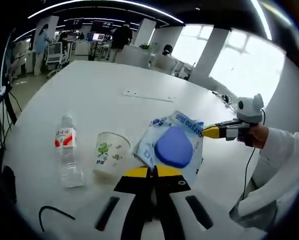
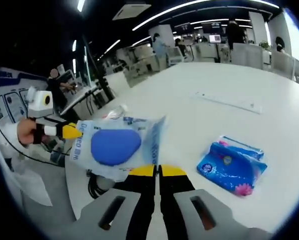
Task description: Arrange the tabletop items into an orderly group along one side of the table until the central work area is clear of visible clutter.
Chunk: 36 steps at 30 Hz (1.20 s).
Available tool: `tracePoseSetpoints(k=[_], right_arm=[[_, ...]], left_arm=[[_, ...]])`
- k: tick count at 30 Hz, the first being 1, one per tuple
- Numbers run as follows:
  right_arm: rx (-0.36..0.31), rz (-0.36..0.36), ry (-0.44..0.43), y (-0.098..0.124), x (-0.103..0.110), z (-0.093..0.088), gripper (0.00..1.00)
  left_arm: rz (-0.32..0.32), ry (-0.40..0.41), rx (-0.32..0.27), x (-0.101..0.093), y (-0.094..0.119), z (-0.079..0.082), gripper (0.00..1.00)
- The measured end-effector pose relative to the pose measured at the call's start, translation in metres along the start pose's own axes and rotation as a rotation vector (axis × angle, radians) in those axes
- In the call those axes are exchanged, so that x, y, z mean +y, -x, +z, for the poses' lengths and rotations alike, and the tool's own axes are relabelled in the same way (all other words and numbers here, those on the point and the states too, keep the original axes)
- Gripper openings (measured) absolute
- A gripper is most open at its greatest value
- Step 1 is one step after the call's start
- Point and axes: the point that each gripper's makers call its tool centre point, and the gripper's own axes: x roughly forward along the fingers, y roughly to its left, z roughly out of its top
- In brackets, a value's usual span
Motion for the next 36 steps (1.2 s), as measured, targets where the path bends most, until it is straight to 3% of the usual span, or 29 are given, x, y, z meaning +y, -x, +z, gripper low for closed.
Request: tracePoseSetpoints(k=[6,18,24,36], right_arm=[[-0.034,-0.037,-0.010,0.015,-0.001,0.008,0.00],[-0.125,-0.128,-0.030,0.041,0.006,0.031,0.00],[-0.166,-0.174,-0.045,0.046,0.010,0.042,0.00],[-0.239,-0.240,-0.078,0.039,0.014,0.064,0.00]], left_arm=[[-0.039,-0.052,-0.007,-0.006,-0.003,0.020,0.00],[-0.129,-0.156,-0.034,-0.012,-0.008,0.075,0.00],[-0.163,-0.217,-0.028,-0.013,-0.011,0.094,0.00],[-0.212,-0.249,-0.041,0.001,-0.020,0.131,0.00]])
